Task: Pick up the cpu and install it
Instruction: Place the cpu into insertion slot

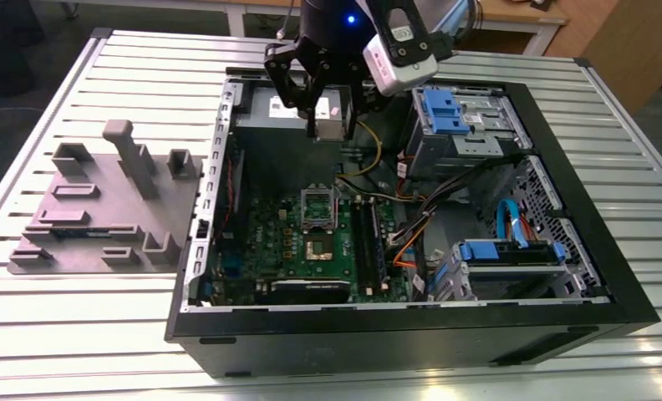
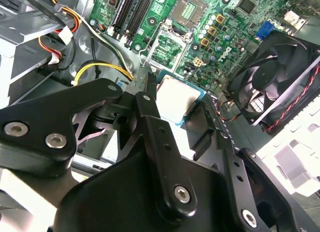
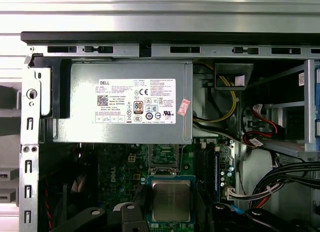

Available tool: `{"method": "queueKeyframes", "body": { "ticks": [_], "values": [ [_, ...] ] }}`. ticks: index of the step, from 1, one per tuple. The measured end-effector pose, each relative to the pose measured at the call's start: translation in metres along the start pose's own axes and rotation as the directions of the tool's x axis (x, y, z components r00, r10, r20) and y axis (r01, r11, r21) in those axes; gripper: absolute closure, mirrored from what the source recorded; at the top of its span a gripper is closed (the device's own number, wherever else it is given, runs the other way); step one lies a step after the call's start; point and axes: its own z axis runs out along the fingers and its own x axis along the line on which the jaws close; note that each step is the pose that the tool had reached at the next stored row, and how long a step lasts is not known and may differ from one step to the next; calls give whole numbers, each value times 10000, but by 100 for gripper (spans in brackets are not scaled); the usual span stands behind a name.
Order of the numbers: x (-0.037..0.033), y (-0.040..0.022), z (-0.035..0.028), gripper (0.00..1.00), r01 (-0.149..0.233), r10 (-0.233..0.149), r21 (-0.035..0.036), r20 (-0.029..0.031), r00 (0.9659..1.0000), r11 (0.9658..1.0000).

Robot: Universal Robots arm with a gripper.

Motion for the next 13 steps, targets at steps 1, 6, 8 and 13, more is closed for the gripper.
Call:
{"method": "queueKeyframes", "body": {
  "ticks": [1, 6, 8, 13],
  "values": [
    [0, -1, 5, 53, 0, 0, -2, 1, 10000, 10000],
    [-2, -16, 50, 53, 18, -18, 3, -2, 10000, 10000],
    [-2, -53, 71, 53, 39, -39, 2, -2, 10000, 10000],
    [-4, -131, 137, 53, 150, -150, 0, -26, 9999, 9999]
  ]
}}
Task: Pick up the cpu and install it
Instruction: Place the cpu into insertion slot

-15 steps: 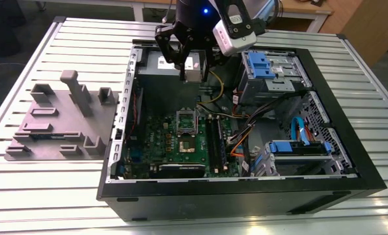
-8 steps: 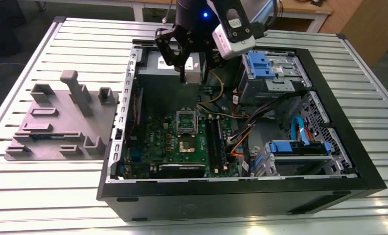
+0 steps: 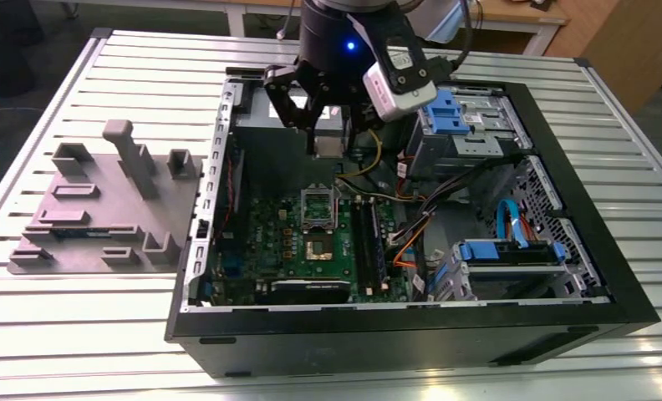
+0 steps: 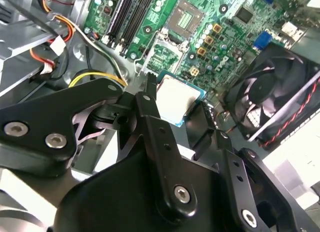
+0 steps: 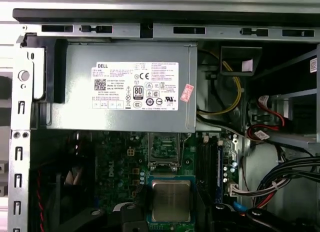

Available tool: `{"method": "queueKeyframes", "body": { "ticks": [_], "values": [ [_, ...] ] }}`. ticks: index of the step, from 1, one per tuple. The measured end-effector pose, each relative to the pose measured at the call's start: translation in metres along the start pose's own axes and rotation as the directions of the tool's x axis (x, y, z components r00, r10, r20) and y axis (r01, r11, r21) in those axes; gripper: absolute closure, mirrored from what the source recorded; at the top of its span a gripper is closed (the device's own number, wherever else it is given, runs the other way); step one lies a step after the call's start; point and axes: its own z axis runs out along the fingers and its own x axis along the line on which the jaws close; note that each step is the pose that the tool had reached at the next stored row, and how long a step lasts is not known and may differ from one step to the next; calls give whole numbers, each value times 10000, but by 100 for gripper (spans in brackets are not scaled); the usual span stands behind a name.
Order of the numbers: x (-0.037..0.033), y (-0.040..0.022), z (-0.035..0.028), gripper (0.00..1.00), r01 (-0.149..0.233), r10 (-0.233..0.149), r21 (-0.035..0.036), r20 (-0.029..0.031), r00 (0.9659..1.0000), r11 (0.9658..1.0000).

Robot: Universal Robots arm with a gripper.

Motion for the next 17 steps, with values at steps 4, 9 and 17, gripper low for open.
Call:
{"method": "queueKeyframes", "body": {
  "ticks": [4, 9, 17],
  "values": [
    [0, -34, 66, 53, 17, -17, 2, -11, 10000, 10000],
    [0, -57, 98, 53, 15, -15, 3, -12, 10000, 10000],
    [0, -57, 114, 53, 16, -16, 3, -11, 10000, 10000]
  ]
}}
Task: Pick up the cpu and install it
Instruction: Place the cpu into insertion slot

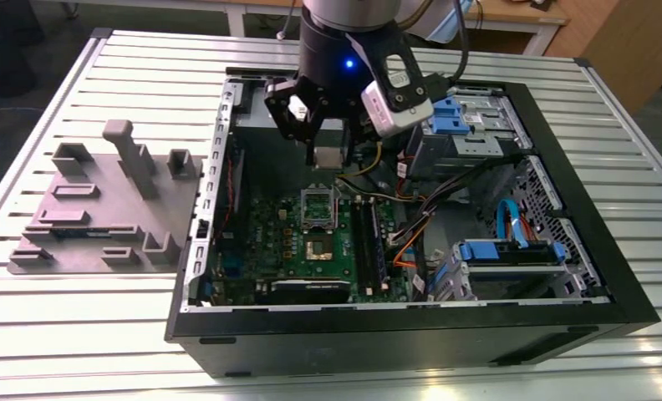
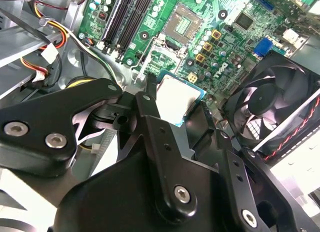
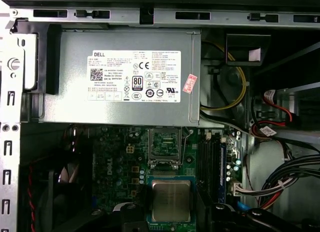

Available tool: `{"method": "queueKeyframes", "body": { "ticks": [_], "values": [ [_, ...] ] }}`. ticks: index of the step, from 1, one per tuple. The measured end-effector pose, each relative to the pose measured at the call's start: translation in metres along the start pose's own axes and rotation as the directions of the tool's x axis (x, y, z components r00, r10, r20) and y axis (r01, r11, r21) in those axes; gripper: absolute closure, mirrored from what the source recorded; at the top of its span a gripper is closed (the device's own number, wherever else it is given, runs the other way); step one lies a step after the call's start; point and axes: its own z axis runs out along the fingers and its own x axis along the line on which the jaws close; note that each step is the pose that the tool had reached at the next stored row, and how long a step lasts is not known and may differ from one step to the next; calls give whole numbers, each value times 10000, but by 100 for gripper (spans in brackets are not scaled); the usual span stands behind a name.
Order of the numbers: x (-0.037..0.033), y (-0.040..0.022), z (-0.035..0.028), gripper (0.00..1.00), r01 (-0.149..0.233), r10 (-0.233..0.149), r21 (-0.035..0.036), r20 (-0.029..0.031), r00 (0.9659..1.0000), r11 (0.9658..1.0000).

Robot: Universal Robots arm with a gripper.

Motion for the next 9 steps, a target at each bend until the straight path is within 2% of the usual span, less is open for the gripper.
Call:
{"method": "queueKeyframes", "body": {
  "ticks": [9],
  "values": [
    [0, -9, 23, 53, 0, 0, 4, -2, 10000, 10000]
  ]
}}
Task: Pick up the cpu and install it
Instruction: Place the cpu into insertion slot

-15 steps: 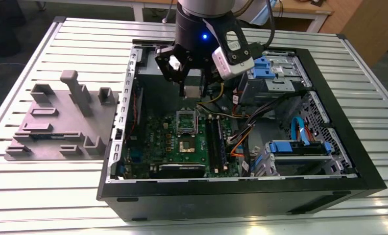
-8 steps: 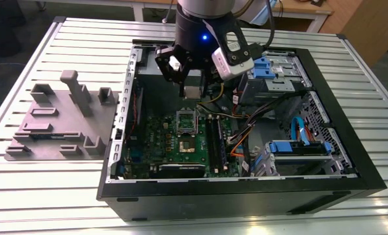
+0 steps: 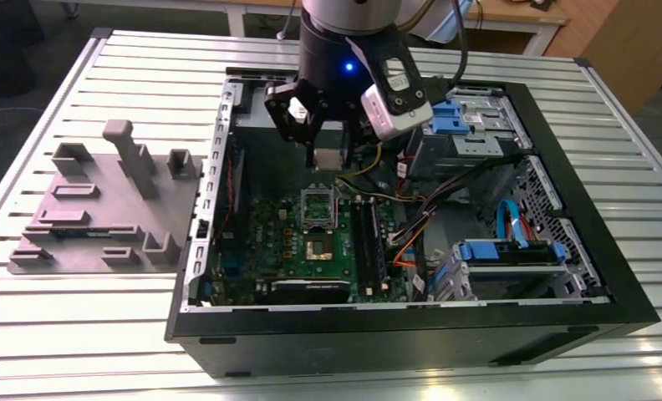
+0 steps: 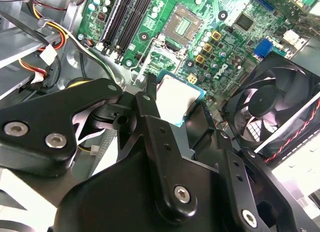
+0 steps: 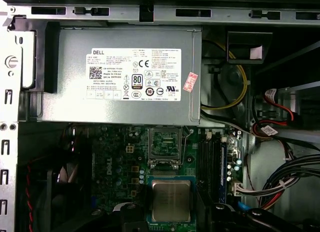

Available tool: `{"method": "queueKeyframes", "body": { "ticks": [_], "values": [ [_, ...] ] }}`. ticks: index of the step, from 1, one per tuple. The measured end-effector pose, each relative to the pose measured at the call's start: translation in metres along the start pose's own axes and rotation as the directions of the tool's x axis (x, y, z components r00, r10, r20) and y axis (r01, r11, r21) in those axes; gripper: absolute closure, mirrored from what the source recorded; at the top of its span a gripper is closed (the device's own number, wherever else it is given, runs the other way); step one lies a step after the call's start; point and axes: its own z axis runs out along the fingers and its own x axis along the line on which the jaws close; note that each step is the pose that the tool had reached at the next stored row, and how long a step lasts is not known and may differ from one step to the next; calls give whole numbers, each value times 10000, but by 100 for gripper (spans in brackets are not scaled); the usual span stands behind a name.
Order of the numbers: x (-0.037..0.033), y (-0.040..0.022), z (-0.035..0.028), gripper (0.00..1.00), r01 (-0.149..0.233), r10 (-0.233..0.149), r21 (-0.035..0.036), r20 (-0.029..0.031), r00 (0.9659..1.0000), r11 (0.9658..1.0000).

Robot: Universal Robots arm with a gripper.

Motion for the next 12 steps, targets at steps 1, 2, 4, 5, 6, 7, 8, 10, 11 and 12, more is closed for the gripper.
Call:
{"method": "queueKeyframes", "body": {
  "ticks": [1, 2, 4, 5, 6, 7, 8, 10, 11, 12],
  "values": [
    [0, 0, 3, 53, 0, 0, 0, 0, 10000, 10000],
    [0, 0, 3, 53, 0, 0, 0, 0, 10000, 10000],
    [0, 0, 3, 53, 0, 0, 0, 0, 10000, 10000],
    [0, 0, 4, 53, 0, 0, 0, 0, 10000, 10000],
    [0, 0, 4, 53, 0, 0, 0, 0, 10000, 10000],
    [0, 0, 4, 53, 0, 0, 0, 0, 10000, 10000],
    [0, 0, 4, 53, 0, 0, 0, 0, 10000, 10000],
    [0, 0, 4, 53, 0, 0, 2, 0, 10000, 10000],
    [-1, 0, 5, 53, 0, 0, 8, 1, 10000, 10000],
    [-1, 0, 8, 53, 0, 0, 33, 1, 10000, 10000]
  ]
}}
